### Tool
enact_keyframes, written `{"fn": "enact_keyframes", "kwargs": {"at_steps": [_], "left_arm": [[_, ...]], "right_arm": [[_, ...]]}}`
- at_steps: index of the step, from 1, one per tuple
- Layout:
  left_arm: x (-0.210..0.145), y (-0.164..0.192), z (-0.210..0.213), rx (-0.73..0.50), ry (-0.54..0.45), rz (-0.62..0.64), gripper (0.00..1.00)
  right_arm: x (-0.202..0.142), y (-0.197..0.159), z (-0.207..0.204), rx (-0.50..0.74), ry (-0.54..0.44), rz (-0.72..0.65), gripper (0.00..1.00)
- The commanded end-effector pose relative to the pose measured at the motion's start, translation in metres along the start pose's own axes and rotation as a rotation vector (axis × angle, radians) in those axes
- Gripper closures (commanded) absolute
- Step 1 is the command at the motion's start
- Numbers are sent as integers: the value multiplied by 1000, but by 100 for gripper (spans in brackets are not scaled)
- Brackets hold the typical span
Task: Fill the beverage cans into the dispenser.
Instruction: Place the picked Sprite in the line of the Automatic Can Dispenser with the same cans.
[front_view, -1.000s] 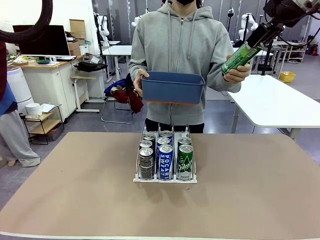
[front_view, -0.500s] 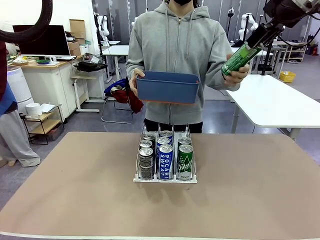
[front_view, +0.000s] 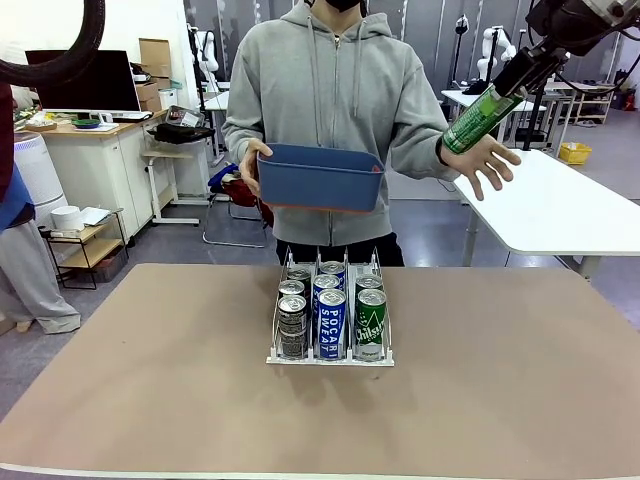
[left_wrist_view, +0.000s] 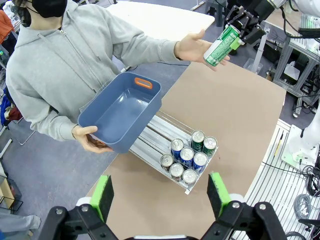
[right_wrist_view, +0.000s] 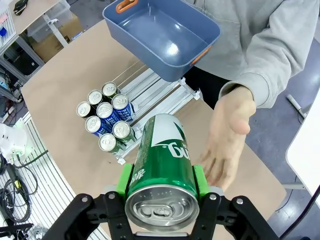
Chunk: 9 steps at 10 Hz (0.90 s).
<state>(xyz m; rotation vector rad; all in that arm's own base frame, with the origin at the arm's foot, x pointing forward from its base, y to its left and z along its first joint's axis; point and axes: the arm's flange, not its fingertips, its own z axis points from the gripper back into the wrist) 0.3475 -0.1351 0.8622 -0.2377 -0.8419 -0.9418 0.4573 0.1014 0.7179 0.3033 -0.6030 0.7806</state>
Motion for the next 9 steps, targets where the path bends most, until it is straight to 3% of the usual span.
{"fn": "enact_keyframes", "kwargs": {"at_steps": [1,5,6,7,9], "left_arm": [[-4,-1,1,-10,-3,2,0],[-4,-1,1,-10,-3,2,0],[-4,-1,1,-10,-3,2,0],[-4,-1,1,-10,-3,2,0],[-4,-1,1,-10,-3,2,0]], "right_arm": [[0,0,2,-1,-3,6,100],[0,0,2,-1,-3,6,100],[0,0,0,0,0,0,42],[-2,5,2,48,-30,79,100],[-3,14,8,-1,18,29,100]]}}
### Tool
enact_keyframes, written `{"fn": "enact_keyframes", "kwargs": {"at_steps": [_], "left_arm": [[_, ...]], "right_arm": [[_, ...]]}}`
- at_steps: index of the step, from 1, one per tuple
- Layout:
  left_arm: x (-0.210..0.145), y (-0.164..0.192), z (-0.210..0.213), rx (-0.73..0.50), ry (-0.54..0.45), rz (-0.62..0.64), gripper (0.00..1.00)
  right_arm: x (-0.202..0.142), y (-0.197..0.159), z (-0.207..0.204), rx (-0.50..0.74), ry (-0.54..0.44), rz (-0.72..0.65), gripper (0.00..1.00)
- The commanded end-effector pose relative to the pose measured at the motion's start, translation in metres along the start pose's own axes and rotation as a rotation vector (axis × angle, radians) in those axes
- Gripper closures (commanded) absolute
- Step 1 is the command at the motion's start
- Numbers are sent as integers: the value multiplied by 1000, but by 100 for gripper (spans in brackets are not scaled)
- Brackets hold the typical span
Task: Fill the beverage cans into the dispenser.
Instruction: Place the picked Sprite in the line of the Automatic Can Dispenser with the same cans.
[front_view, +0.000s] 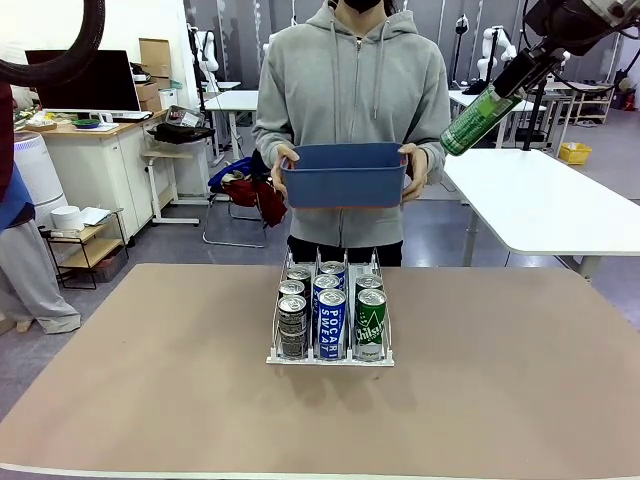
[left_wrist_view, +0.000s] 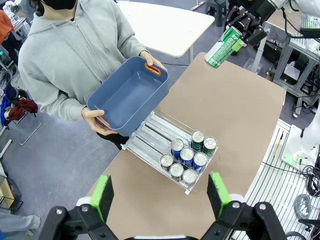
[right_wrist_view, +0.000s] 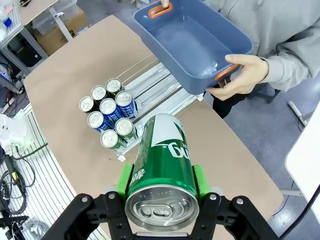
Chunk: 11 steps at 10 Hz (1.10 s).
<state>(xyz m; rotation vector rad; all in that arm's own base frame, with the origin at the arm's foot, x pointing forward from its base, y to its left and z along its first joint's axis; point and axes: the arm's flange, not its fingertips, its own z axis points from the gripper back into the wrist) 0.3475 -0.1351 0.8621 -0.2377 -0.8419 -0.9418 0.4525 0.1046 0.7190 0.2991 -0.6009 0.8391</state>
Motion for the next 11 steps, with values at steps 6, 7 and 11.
{"fn": "enact_keyframes", "kwargs": {"at_steps": [6,7,11], "left_arm": [[-4,-1,1,-10,-3,2,0],[-4,-1,1,-10,-3,2,0],[-4,-1,1,-10,-3,2,0]], "right_arm": [[-63,96,23,11,271,-77,100],[-76,106,5,-110,263,-42,100],[-110,139,-40,-62,316,59,100]]}}
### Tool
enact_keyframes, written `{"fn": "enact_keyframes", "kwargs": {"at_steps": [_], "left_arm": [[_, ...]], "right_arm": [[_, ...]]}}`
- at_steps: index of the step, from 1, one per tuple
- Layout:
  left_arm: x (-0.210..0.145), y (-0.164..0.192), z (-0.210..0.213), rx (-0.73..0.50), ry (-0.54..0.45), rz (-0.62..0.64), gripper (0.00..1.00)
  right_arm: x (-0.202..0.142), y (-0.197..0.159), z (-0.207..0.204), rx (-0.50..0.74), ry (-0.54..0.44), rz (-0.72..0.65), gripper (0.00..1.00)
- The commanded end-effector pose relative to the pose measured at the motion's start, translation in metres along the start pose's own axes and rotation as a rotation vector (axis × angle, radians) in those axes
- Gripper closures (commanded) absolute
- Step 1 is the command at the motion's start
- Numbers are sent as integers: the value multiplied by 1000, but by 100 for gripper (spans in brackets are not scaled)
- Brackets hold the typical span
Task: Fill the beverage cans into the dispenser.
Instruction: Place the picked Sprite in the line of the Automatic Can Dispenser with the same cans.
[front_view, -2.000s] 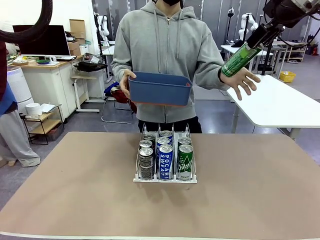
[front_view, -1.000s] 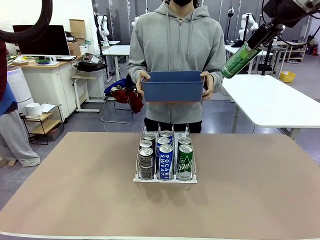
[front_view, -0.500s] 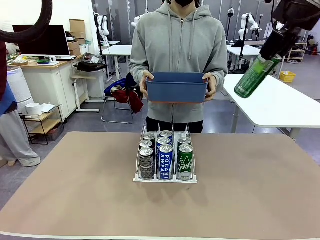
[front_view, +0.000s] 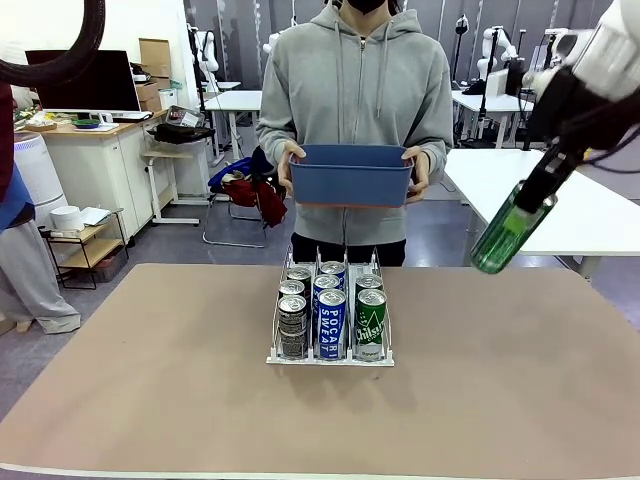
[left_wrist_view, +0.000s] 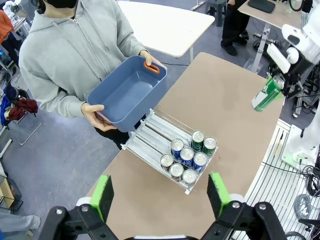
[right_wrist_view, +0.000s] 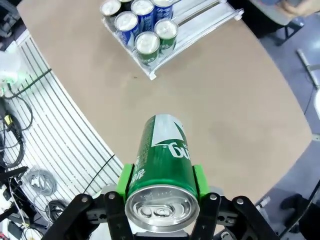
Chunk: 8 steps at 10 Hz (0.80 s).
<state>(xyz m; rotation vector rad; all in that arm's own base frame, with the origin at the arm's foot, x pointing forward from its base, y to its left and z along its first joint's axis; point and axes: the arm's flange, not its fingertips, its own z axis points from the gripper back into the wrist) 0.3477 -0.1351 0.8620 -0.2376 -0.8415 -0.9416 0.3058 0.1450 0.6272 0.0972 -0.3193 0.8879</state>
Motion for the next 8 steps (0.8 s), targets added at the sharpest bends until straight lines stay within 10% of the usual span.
{"fn": "enact_keyframes", "kwargs": {"at_steps": [1,5,6,8], "left_arm": [[-4,-1,1,-10,-4,1,0],[-4,-1,1,-10,-4,1,0],[-4,-1,1,-10,-4,1,0],[-4,-1,1,-10,-4,1,0]], "right_arm": [[4,-13,-5,-35,-25,80,100],[0,0,0,0,0,0,100],[0,-1,-8,5,0,18,42],[-8,30,-39,-11,34,-18,42]]}}
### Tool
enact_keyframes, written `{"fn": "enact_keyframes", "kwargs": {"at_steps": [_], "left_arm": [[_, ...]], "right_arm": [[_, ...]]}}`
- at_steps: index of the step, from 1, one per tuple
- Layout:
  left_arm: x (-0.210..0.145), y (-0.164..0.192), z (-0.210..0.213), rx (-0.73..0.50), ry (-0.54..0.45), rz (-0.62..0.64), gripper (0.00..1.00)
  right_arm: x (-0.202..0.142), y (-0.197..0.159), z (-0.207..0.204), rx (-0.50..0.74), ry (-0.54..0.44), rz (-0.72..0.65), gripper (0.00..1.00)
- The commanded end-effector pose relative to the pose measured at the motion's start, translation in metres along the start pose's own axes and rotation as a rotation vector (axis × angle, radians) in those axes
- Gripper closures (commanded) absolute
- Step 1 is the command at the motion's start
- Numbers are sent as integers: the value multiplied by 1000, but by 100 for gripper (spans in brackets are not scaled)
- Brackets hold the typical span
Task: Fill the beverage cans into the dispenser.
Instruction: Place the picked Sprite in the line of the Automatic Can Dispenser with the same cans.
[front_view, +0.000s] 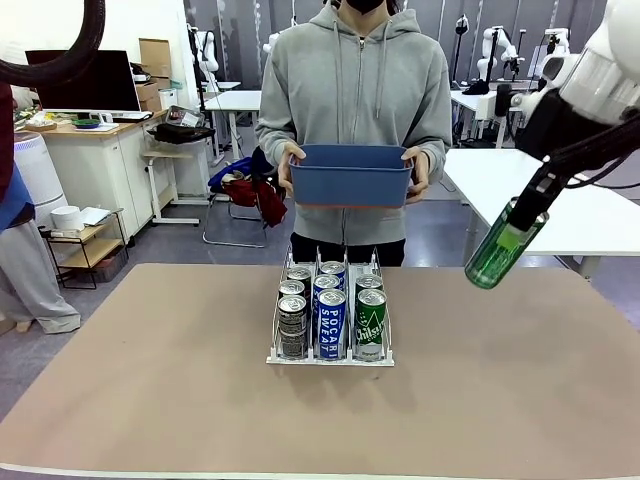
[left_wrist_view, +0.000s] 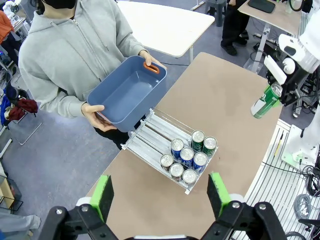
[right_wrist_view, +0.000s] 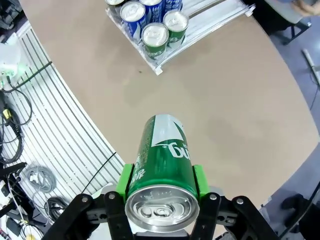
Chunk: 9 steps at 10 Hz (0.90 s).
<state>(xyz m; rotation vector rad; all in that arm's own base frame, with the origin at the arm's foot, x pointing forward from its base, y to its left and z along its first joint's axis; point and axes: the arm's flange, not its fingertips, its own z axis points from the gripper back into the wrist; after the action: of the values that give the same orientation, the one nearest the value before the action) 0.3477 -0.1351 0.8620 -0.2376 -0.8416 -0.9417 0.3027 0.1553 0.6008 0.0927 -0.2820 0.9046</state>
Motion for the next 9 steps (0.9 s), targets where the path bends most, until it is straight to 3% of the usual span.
{"fn": "enact_keyframes", "kwargs": {"at_steps": [1,3,4,6,9], "left_arm": [[-4,-1,1,-10,-4,1,0],[-4,-1,1,-10,-4,1,0],[-4,-1,1,-10,-4,1,0],[-4,-1,1,-10,-4,1,0],[-4,-1,1,-10,-4,1,0]], "right_arm": [[-7,30,-16,-39,-17,-61,42],[-4,65,-38,-80,-11,-43,42],[-7,79,-47,-122,-49,29,42],[-5,113,-81,-83,-102,30,42],[7,134,-113,-36,-176,102,42]]}}
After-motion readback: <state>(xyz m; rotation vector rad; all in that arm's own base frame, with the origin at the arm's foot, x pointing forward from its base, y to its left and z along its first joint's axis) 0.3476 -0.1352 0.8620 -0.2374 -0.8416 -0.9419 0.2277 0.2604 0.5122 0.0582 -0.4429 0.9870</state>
